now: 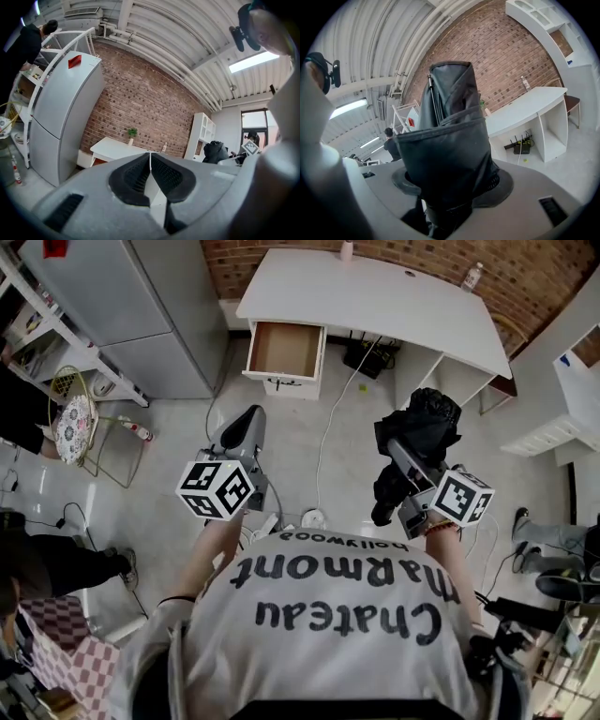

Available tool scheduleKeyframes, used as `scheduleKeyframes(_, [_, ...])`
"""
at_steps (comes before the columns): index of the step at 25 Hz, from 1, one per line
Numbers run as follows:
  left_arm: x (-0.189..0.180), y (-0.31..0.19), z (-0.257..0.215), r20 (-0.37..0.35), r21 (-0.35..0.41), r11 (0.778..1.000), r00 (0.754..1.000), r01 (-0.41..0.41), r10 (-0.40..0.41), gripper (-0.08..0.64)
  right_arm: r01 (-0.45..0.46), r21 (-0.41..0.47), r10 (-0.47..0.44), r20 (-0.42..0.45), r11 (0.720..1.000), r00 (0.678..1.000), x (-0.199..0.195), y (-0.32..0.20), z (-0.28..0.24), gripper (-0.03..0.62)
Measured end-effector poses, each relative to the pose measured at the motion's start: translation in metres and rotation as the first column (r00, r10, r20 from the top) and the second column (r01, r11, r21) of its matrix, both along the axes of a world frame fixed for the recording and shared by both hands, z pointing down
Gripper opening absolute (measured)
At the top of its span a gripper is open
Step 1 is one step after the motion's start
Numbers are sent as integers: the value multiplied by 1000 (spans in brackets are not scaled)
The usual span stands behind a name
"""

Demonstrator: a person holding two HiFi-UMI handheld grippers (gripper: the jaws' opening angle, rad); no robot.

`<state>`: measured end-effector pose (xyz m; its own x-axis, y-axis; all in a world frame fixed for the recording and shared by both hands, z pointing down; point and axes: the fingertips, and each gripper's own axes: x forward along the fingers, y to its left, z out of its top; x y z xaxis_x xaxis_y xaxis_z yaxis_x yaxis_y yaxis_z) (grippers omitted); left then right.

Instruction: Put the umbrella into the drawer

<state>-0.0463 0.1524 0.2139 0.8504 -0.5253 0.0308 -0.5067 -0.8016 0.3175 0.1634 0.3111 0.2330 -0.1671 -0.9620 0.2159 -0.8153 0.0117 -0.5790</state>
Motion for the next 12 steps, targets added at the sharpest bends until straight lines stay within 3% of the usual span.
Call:
scheduleKeyframes(6, [47,-61,3,-20,-56,998,1000,1,-2,16,13,-13,-12,39,1000,999,48,-59,-8,264])
scheduleKeyframes(12, [69,-97,10,-43,-81,996,998,35,-38,15,43,24,-44,54,999,998,77,-114,-5,264])
